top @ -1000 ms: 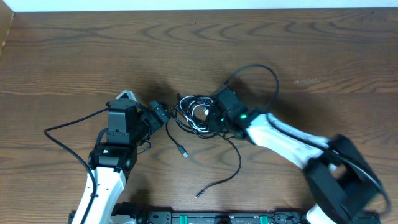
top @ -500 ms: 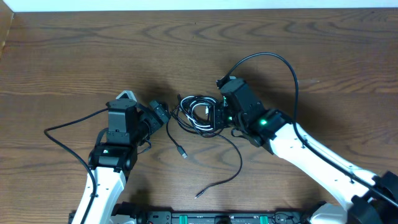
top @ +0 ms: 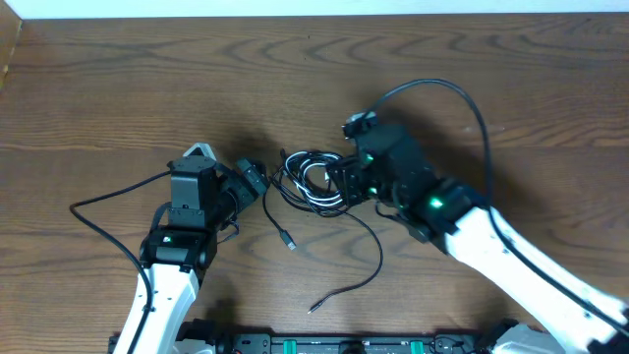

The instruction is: Untangle cables

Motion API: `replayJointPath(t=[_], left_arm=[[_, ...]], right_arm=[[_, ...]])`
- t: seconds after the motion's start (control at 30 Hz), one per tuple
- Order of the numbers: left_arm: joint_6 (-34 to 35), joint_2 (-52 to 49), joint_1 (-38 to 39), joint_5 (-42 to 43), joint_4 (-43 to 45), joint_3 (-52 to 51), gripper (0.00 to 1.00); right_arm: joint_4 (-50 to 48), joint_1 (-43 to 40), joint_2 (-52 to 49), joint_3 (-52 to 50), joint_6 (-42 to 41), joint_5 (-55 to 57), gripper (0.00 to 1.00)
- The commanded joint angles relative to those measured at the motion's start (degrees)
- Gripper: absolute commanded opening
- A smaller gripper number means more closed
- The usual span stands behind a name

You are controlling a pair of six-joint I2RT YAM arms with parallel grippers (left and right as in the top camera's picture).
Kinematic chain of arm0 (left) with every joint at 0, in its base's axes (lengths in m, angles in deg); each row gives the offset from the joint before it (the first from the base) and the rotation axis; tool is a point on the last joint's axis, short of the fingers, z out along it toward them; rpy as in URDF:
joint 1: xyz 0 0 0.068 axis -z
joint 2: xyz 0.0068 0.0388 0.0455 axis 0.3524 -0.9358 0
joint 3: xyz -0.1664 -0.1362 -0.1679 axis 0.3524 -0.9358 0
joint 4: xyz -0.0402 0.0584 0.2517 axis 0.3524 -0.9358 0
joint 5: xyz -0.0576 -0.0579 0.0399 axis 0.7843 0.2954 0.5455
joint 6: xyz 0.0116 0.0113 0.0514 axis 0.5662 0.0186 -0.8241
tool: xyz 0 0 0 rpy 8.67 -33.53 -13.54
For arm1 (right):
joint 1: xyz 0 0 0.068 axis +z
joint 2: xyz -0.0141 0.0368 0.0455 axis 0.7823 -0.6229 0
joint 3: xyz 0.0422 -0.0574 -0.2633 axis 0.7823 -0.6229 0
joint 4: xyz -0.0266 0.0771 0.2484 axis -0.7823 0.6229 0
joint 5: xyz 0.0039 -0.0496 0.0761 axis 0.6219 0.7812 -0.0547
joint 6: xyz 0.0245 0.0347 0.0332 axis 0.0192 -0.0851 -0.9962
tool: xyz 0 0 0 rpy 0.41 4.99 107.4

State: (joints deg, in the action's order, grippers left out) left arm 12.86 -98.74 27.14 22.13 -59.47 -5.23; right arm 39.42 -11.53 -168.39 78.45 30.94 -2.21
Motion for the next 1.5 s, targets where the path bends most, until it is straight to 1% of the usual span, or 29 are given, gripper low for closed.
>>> replayJointPath(t=[0.0,0.17,0.27,0.43,0.57,0.63,0.7,0.87,0.93,1.07,1.13,1.3,1.4,1.47], left_arm=[[-0.79,0.13,-0.22,-0.79,-0.17,0.42,0.98],[-0.79,0.13,-0.22,-0.79,-0.17,0.42,0.98],[-0.79,0.15,-0.22,-0.79,-0.17,0.42,0.98],[-0.79,0.13,-0.22,-0.76,-0.2,0.42,0.98],[-0.79,0.13,-0.22,-0.76,-0.17,0.42,0.98],[-0.79,0.13,-0.22,-0.79,-0.17,0.42,0.98],[-0.79,0.13,-0.22,-0.76,-0.17,0.42,0.98],[-0.79,0.13,-0.22,-0.79,-0.17,0.42,0.98],[-0.79,0.13,-0.22,-0.76,-0.17,0.42,0.98],[-0.79,0.13,-0.22,-0.79,-0.2,0.42,0.98],[-0.79,0.13,-0.22,-0.76,-0.17,0.42,0.98],[-0.79,0.13,-0.22,-0.76,-0.17,0.42,0.98],[-0.79,0.13,-0.22,-0.79,-0.17,0.42,0.98],[-0.79,0.13,-0.22,-0.76,-0.17,0.42,0.98]], right_arm=[[-4.07,0.22,-6.16,-0.33,-4.28,0.15,0.36],[-11.32,0.24,-13.53,-0.31,-4.26,0.07,0.35],[-13.94,0.22,-17.05,-0.31,-4.31,-1.64,0.34],[-15.85,0.22,-20.9,-0.31,-6.38,-2.93,0.31],[-15.37,0.2,-21.11,-0.31,-5.42,-4.2,0.3],[-14.47,-0.42,-20.37,-0.31,-3.13,-6.32,0.35],[-13.0,-1.31,-18.97,-0.31,-0.17,-10.62,0.35],[-10.47,-3.21,-14.08,-0.31,12.37,-25.46,0.35],[-9.46,-3.08,-12.37,-0.31,15.34,-27.45,0.39],[-8.46,-1.18,-11.87,-0.35,21.35,-27.28,0.39],[-8.59,0.79,-13.07,-0.35,23.91,-25.18,0.39],[-10.56,3.69,-16.39,-0.35,23.87,-16.65,0.37],[-12.96,3.98,-18.25,-0.35,23.85,-16.5,0.37],[-14.84,3.98,-19.56,-0.35,23.82,-16.48,0.39]])
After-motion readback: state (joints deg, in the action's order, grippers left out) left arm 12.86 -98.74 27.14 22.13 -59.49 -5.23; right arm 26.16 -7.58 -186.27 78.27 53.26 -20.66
